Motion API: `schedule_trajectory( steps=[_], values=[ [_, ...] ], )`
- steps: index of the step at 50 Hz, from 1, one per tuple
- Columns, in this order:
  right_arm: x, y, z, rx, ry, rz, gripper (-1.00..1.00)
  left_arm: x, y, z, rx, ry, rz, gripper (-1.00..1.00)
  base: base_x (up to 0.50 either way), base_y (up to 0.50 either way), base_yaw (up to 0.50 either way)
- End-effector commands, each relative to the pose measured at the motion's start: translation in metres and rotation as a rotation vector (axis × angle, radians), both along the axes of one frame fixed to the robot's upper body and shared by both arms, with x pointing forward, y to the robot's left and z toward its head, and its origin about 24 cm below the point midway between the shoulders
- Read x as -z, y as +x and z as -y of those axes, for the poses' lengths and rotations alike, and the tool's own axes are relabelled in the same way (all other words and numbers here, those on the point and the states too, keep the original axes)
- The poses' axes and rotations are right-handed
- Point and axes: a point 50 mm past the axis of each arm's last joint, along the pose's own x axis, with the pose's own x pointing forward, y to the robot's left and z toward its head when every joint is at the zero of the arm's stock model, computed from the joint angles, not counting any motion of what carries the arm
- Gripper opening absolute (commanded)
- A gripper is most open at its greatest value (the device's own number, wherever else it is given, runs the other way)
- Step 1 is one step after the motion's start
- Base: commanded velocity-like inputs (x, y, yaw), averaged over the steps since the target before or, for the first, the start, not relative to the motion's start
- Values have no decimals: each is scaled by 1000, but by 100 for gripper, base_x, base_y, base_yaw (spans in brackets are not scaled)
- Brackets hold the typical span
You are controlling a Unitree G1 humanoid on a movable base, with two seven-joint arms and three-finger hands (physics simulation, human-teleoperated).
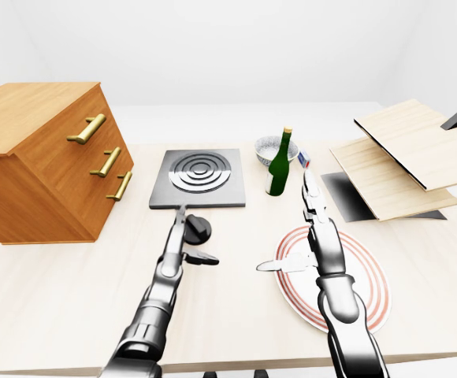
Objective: Turn on the stove.
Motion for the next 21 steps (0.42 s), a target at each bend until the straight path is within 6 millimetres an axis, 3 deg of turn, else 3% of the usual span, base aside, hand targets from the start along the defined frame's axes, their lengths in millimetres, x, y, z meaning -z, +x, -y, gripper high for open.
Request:
schedule_trajectory(
  steps=[1,13,16,19,20,21],
  values=[
    [0,0,0,-3,-1,0,100,11,-38,61,202,-90,-38,100,0,0,0],
    [0,0,0,-5,0,0,100,5,-73,109,380,-40,-14,100,0,0,0],
    [0,0,0,-5,0,0,100,-5,-82,125,433,-30,11,100,0,0,0],
    [0,0,-1,-7,1,0,100,-33,-92,157,527,-14,111,100,0,0,0],
    [0,0,-1,-7,1,-1,100,-33,-92,158,529,-15,115,100,0,0,0],
    [1,0,-1,-8,0,-1,100,-55,-98,177,592,-35,198,100,0,0,0]
  ],
)
